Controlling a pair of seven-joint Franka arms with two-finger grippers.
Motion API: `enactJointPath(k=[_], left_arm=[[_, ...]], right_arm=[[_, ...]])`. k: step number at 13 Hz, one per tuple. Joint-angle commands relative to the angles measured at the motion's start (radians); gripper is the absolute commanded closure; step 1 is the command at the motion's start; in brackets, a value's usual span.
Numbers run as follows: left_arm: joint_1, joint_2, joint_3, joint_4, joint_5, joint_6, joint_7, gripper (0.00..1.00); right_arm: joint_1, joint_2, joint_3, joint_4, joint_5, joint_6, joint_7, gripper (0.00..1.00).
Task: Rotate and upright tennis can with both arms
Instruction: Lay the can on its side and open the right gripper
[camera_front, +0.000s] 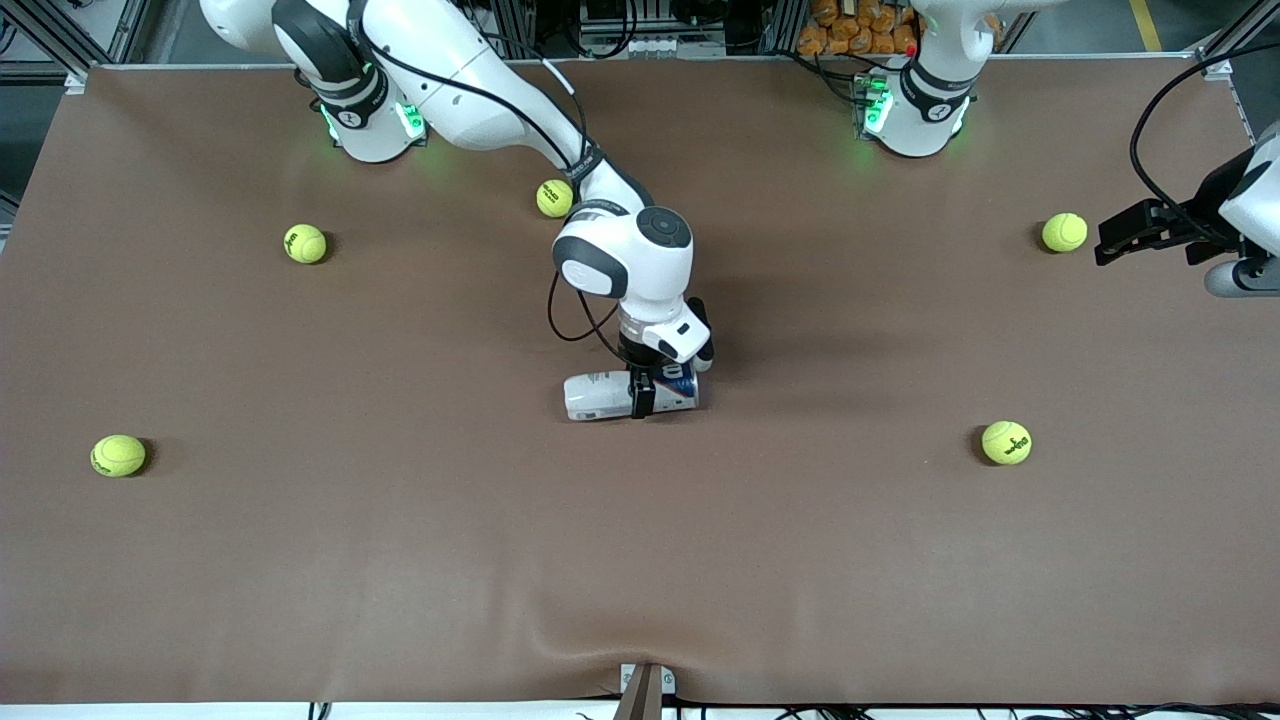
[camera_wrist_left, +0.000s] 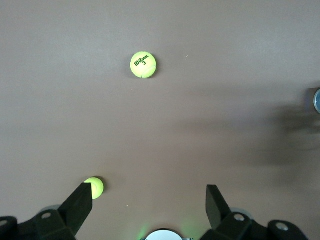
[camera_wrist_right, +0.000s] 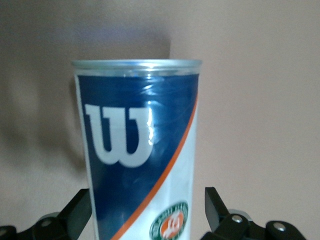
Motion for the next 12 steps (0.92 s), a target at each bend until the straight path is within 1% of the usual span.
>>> enactJointPath(k=[1, 3, 6, 8, 9, 12], left_arm=[[0.007, 0.000, -0.005, 0.012, 0.001, -0.011, 0.011, 0.00], [0.005, 0.000, -0.005, 0.011, 0.000, -0.011, 0.011, 0.00], [0.005, -0.001, -0.005, 0.012, -0.002, -0.013, 0.013, 0.00], [0.005, -0.001, -0.005, 0.014, -0.002, -0.014, 0.013, 0.00], [0.005, -0.003, -0.005, 0.014, -0.002, -0.014, 0.013, 0.00], [0.005, -0.003, -0.005, 0.014, -0.002, -0.014, 0.013, 0.00]], right_arm=[[-0.002, -0.087, 0.040, -0.005, 0.024, -0.129, 0.020, 0.00], [-0.004, -0.163, 0.047, -0.006, 0.113, -0.223, 0.017, 0.00], [-0.030, -0.268, 0.042, -0.016, 0.199, -0.347, 0.022, 0.00], [-0.114, -0.318, 0.039, -0.016, 0.209, -0.419, 0.023, 0.00], [-0.172, -0.333, 0.039, -0.017, 0.209, -0.441, 0.023, 0.00], [-0.339, -0.399, 0.033, -0.049, 0.209, -0.462, 0.043, 0.00]])
